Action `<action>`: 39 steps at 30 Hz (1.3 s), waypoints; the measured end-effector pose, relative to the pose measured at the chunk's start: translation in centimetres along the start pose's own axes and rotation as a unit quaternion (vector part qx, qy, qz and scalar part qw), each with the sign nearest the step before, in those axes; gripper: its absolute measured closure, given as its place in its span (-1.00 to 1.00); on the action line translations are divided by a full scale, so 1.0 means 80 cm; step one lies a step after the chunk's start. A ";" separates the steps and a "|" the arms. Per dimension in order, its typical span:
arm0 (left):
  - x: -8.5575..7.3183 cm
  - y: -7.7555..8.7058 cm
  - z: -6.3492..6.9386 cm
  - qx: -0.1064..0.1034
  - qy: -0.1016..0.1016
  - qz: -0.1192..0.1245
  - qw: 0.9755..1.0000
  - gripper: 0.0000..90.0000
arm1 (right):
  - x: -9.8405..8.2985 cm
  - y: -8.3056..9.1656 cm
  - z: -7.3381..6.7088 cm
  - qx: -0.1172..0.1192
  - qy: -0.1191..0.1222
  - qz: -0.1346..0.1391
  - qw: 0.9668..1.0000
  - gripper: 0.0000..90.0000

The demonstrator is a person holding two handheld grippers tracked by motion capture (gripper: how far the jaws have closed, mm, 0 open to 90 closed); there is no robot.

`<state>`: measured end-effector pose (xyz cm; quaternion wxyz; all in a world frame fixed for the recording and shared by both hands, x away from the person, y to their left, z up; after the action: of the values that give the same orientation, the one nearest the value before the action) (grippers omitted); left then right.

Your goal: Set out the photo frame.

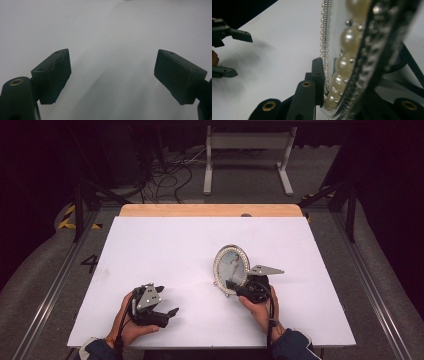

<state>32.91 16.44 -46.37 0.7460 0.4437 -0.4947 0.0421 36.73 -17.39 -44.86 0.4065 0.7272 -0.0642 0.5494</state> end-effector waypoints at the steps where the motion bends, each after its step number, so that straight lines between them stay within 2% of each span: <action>1: 0.001 -0.001 -0.001 -0.001 0.001 0.001 1.000 -0.67 | -0.001 0.001 0.000 -0.001 0.003 0.000 1.000 0.80; 5: 0.009 -0.006 -0.003 -0.007 0.001 0.006 1.000 -0.67 | -0.001 0.006 -0.002 -0.016 0.021 0.002 1.000 0.70; 7: 0.015 -0.011 -0.005 -0.016 0.003 0.009 1.000 -0.68 | 0.001 0.013 -0.004 -0.026 0.022 0.006 0.999 0.58; 9: 0.022 -0.017 -0.007 -0.017 -0.001 0.009 1.000 -0.69 | 0.002 0.020 -0.007 -0.034 0.027 0.010 0.999 0.54; 11: 0.032 -0.025 -0.011 -0.030 0.003 0.012 0.999 -0.68 | 0.002 0.025 -0.010 -0.042 0.033 0.011 0.999 0.51; 12: 0.032 -0.025 -0.011 -0.030 0.003 0.012 0.999 -0.68 | 0.002 0.025 -0.010 -0.042 0.033 0.011 0.999 0.51; 14: 0.046 -0.036 -0.014 -0.046 0.006 0.017 0.999 -0.68 | 0.001 0.033 -0.013 -0.054 0.041 0.012 0.998 0.48; 16: 0.059 -0.046 -0.014 -0.059 0.001 0.019 0.998 -0.67 | 0.000 0.040 -0.017 -0.063 0.053 0.013 0.997 0.45; 17: 0.059 -0.046 -0.014 -0.059 0.001 0.019 0.998 -0.67 | 0.000 0.040 -0.017 -0.063 0.053 0.013 0.997 0.45; 18: 0.067 -0.051 -0.013 -0.070 0.001 0.021 0.997 -0.67 | 0.000 0.043 -0.018 -0.067 0.057 0.013 0.996 0.45; 22: 0.091 -0.072 -0.011 -0.100 -0.002 0.021 0.995 -0.65 | 0.000 0.057 -0.022 -0.083 0.076 0.022 0.993 0.51; 25: 0.104 -0.088 -0.004 -0.113 -0.018 0.015 0.993 -0.57 | 0.002 0.064 -0.023 -0.091 0.085 0.027 0.992 0.62; 29: 0.118 -0.107 0.005 -0.125 -0.027 0.013 0.992 -0.48 | 0.002 0.072 -0.023 -0.096 0.079 0.032 0.992 0.69; 34: 0.131 -0.128 0.010 -0.145 -0.010 0.017 0.989 -0.44 | 0.003 0.077 -0.025 -0.105 0.075 0.041 0.991 0.74; 37: 0.134 -0.137 0.012 -0.155 0.010 0.021 0.988 -0.44 | 0.003 0.079 -0.027 -0.112 0.068 0.046 0.990 0.81; 39: 0.136 -0.142 0.014 -0.158 0.012 0.020 0.987 -0.43 | 0.002 0.077 -0.030 -0.116 0.065 0.044 0.990 0.85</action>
<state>43.29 4.73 -44.85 0.8117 0.3094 -0.4951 -0.0165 31.66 -19.82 -41.32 0.4672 0.6342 -0.1329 0.6015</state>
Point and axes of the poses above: each handheld gripper's, and its own axes: y roughly backward along the jaws, x roughly out of its top, z roughly to its right, the point moved 1 cm from there along -y, roughly forward along the jaws, and after that the axes turned 15 degrees about y, right-handed, at the moved point
